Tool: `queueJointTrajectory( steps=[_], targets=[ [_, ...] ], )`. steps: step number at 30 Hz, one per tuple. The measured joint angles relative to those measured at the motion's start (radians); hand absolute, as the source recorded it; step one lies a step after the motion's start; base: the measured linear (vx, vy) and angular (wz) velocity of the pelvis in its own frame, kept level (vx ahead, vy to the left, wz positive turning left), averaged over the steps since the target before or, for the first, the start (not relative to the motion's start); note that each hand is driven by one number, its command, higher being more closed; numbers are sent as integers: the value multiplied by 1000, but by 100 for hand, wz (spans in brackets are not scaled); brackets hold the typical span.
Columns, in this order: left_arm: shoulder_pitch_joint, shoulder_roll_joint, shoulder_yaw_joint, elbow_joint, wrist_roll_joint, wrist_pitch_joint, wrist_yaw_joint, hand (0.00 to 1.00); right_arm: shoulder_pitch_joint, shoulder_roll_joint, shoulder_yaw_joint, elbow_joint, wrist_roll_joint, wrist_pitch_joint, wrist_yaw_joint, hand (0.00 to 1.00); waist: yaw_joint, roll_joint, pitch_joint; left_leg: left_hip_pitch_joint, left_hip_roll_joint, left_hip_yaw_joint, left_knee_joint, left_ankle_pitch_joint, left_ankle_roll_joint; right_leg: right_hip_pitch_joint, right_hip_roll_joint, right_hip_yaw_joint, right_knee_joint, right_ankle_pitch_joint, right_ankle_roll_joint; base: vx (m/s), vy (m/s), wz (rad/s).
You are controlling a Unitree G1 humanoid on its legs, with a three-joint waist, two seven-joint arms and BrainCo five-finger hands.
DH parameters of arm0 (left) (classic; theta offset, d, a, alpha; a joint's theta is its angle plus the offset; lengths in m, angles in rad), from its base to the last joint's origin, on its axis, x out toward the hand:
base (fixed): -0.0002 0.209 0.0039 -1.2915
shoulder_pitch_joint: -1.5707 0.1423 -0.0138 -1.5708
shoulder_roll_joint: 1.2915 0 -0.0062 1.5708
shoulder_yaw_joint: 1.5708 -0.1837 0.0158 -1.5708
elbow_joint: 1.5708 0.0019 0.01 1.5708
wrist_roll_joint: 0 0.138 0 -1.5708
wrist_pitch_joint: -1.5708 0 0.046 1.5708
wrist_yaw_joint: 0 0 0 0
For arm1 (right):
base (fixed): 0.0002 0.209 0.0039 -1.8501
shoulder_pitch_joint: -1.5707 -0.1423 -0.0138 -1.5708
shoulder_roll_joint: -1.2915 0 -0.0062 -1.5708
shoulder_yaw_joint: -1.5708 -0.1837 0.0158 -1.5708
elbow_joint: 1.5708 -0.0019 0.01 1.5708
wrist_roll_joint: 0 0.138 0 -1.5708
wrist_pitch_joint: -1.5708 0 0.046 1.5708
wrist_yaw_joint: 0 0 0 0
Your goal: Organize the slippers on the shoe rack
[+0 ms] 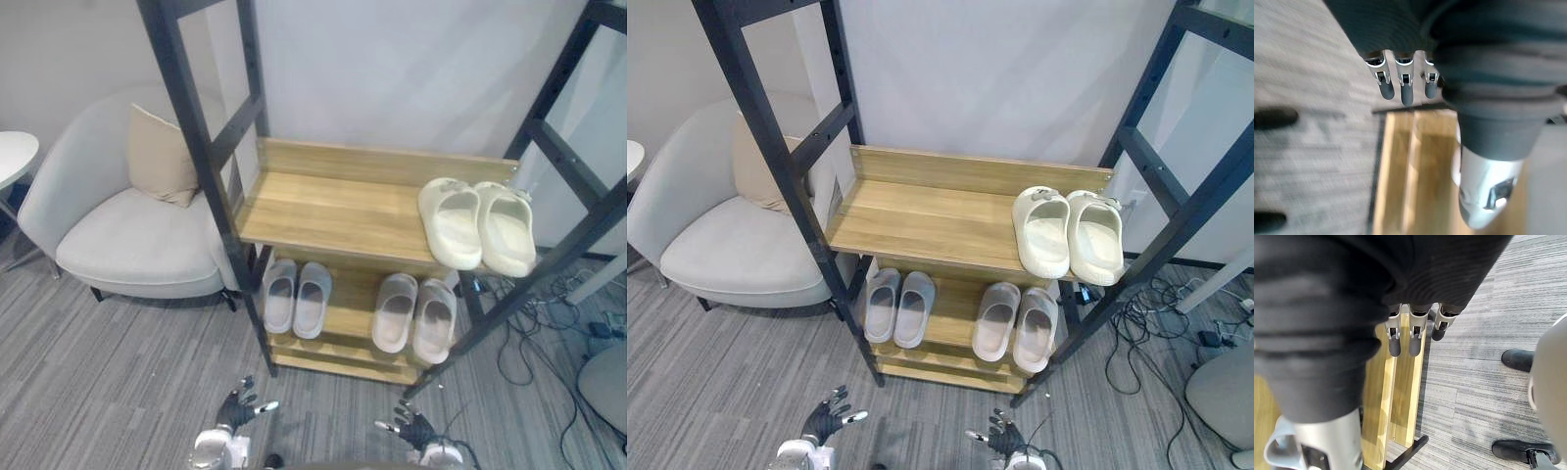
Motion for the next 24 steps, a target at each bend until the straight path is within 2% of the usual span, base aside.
queueJointTrajectory(
  steps=[4,5,6,7,8,9,10,11,12,15,17,18,19,20,21,23,24],
  targets=[
    [-1,-15,24,41,37,0,18,0,-7,1,-1,5,-3,3,-14,0,2,-4,4,7,-1,15,0,-8,-1,0,0,13,1,0,0,12,3,-11],
    [0,-18,25,56,49,0,31,0,-16,1,-1,12,-4,3,-18,0,5,-3,10,15,-4,22,0,-15,0,1,-4,23,20,-10,2,18,31,-18],
    [3,-26,35,67,56,1,38,0,-32,1,-1,27,-5,4,-20,0,5,-1,26,31,-7,26,6,-36,7,-20,-20,29,96,-56,9,16,29,-17],
    [1,-28,37,68,57,1,38,0,-34,3,-1,31,-5,6,-21,0,6,-4,31,34,-9,25,6,-38,6,-27,-27,28,121,-67,14,4,26,16],
    [-10,-36,41,73,66,1,48,0,-35,14,-4,32,-5,15,-24,0,6,-13,48,32,-24,-4,27,-63,23,-74,-76,12,299,-130,75,-15,15,61],
    [-25,-36,41,76,68,2,54,0,-47,15,-7,28,-6,14,-25,0,5,-13,72,7,-25,-42,98,-95,32,-154,-107,42,511,-122,83,-11,39,106],
    [-34,-30,46,76,70,2,58,0,-57,17,-5,26,-6,14,-29,0,5,-23,86,-21,-26,-91,162,-122,37,-213,-113,102,661,-78,77,-1,41,105],
    [-38,-28,48,75,70,2,61,0,-61,18,-2,25,-6,14,-31,0,4,-24,94,-27,-26,-111,183,-130,39,-234,-110,126,712,-57,72,38,23,144],
    [-52,-21,47,77,70,6,77,0,-62,21,1,18,-7,12,-37,0,4,-29,101,-57,-26,-185,226,-143,50,-285,-70,225,784,-93,56,34,-13,134],
    [-54,-24,48,77,68,8,88,0,-43,38,5,-13,-6,9,-40,0,6,-32,100,-92,-47,-297,234,-144,42,-287,7,398,649,-184,60,31,-94,147],
    [-56,-27,48,75,64,8,89,0,-36,36,6,-27,-4,8,-37,0,6,-39,98,-116,-84,-351,233,-137,31,-260,15,478,515,-182,59,55,-180,111],
    [-63,-20,47,76,65,6,88,0,-21,35,6,-54,-1,6,-35,0,5,-64,92,-139,-124,-388,234,-132,23,-248,-11,466,421,-174,34,72,-263,114],
    [-80,-24,50,95,64,6,91,0,-26,24,2,-48,0,5,-30,0,19,-58,102,-158,-128,-413,245,-121,11,-228,-31,416,380,-209,29,67,-230,93],
    [-89,-32,50,101,64,7,91,0,-33,16,1,-49,0,5,-29,0,20,-40,106,-171,-121,-425,256,-119,5,-224,-22,396,368,-201,22,61,-202,85],
    [-97,-48,45,105,64,6,93,0,-48,-2,1,-50,3,4,-29,0,17,-9,119,-205,-105,-464,265,-119,-11,-223,-7,349,338,-190,9,59,-172,87],
    [-111,-70,44,106,64,6,94,0,-65,-8,1,-50,6,3,-29,0,17,18,127,-241,-86,-476,270,-106,-33,-220,6,281,318,-184,0,58,-163,99],
    [-119,-80,39,106,64,5,94,0,-65,-7,-2,-50,6,3,-37,0,10,16,129,-268,-69,-425,271,-92,-38,-212,8,228,306,-180,-6,54,-138,105]
  ],
)
